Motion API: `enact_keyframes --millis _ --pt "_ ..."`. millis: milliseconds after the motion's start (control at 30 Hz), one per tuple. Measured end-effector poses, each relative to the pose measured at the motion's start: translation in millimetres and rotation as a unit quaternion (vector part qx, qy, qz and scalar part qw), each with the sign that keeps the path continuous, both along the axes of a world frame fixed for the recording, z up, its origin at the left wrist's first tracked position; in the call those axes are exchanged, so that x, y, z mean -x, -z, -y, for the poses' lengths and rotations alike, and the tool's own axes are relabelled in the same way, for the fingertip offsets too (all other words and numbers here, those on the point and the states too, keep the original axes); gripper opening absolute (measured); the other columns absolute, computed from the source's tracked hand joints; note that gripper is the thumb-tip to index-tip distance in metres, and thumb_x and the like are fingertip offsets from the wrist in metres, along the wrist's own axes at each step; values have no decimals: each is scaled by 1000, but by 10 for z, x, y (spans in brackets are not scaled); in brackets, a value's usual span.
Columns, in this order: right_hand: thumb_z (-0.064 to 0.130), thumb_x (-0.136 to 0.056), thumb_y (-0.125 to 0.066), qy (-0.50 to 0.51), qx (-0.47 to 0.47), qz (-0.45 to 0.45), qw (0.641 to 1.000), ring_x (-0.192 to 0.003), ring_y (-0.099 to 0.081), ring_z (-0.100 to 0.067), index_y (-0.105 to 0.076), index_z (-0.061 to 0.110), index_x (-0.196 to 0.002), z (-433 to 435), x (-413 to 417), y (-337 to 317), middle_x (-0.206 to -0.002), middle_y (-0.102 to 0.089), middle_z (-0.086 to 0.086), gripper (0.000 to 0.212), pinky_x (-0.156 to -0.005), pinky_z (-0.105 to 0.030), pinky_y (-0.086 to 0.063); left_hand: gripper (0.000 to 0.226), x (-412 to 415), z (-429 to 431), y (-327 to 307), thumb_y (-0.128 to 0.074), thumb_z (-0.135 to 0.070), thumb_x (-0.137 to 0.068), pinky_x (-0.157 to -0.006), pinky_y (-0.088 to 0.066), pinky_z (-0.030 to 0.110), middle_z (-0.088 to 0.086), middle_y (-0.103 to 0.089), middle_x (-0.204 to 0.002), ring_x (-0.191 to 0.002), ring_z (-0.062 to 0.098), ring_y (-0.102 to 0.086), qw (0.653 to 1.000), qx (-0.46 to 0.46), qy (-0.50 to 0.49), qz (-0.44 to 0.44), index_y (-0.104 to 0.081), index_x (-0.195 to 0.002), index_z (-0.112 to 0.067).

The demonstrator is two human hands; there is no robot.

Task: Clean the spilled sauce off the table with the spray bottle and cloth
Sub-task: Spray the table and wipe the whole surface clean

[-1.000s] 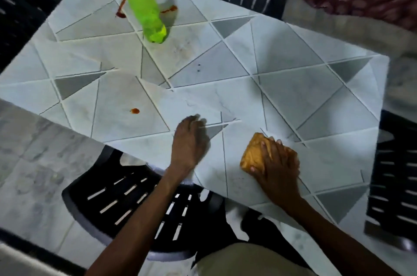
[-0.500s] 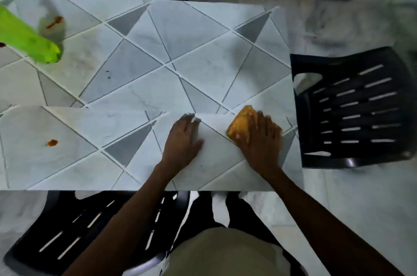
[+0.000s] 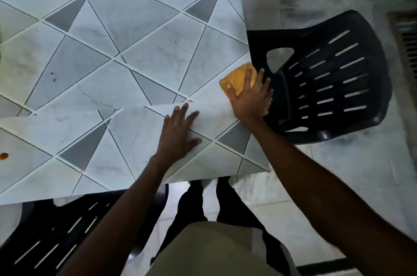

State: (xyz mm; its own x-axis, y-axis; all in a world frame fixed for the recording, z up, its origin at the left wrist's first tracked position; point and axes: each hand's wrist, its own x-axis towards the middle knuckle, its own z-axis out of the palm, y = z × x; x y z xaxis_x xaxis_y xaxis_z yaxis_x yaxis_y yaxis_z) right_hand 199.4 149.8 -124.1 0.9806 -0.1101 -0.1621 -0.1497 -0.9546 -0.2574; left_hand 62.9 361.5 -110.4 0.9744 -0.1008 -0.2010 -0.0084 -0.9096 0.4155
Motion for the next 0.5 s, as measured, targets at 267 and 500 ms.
enact_keyframes --millis 267,500 --pt "71 -94 -38 -17 -70 13 997 -132 -45 -42 -14 23 -160 462 875 66 -165 -17 -15 85 -96 -50 -50 94 5 142 -47 -81 -34 -71 -114 -22 60 11 -21 -161 -149 37 -15 999 -3 -34 -4 -32 -150 -23" --pt "61 -95 -53 -4 -156 -30 987 -135 -43 -40 -6 22 -161 934 2057 4 -164 -20 -14 90 -98 -52 -50 94 -3 165 -45 -82 -29 -72 -116 -18 58 9 -17 -162 -150 36 -11 999 7 -51 -12 -30 -151 -23"
